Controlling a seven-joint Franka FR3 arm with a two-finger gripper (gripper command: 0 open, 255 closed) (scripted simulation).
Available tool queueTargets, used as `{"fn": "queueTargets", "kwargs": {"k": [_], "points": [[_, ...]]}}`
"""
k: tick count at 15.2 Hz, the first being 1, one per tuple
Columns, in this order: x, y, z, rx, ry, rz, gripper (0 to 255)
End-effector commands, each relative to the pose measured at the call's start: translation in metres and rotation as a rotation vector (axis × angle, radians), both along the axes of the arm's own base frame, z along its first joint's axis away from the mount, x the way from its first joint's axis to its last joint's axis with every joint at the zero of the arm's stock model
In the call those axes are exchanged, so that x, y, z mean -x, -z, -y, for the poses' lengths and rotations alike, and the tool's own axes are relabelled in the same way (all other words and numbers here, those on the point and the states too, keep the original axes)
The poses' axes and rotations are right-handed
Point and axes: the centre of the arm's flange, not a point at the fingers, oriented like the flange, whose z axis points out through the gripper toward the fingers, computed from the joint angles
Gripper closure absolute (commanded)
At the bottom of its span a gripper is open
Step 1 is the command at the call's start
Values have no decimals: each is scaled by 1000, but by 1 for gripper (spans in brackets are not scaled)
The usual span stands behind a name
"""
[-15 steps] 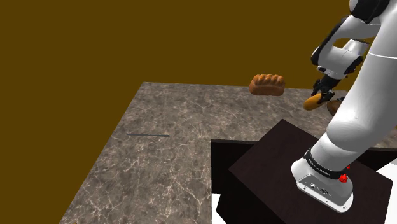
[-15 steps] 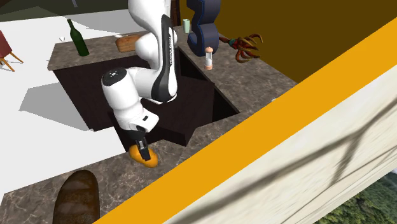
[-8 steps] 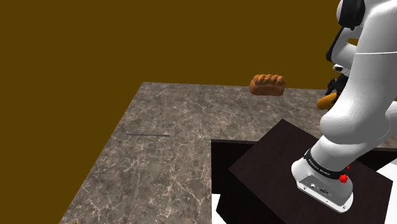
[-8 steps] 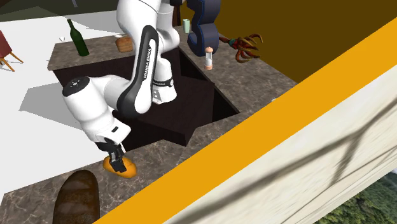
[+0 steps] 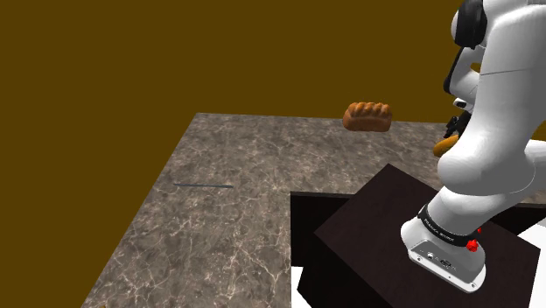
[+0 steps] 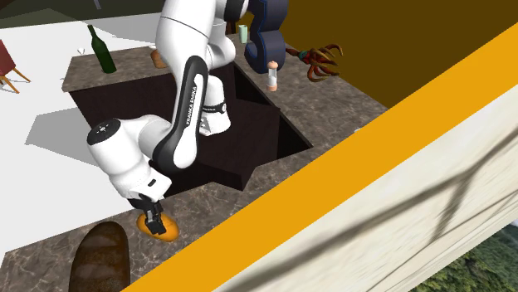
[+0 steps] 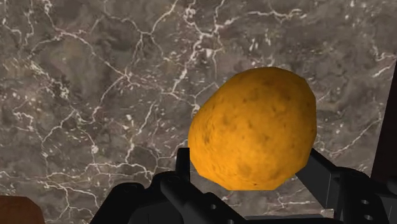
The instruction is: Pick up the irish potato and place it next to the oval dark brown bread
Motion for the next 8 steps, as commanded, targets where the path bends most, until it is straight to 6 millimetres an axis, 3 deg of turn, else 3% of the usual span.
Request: {"fn": "queueTargets", "kwargs": {"k": [1, 8], "points": [[0, 11, 0, 0, 0, 0, 255], [0, 48, 0, 0, 0, 0, 255]]}}
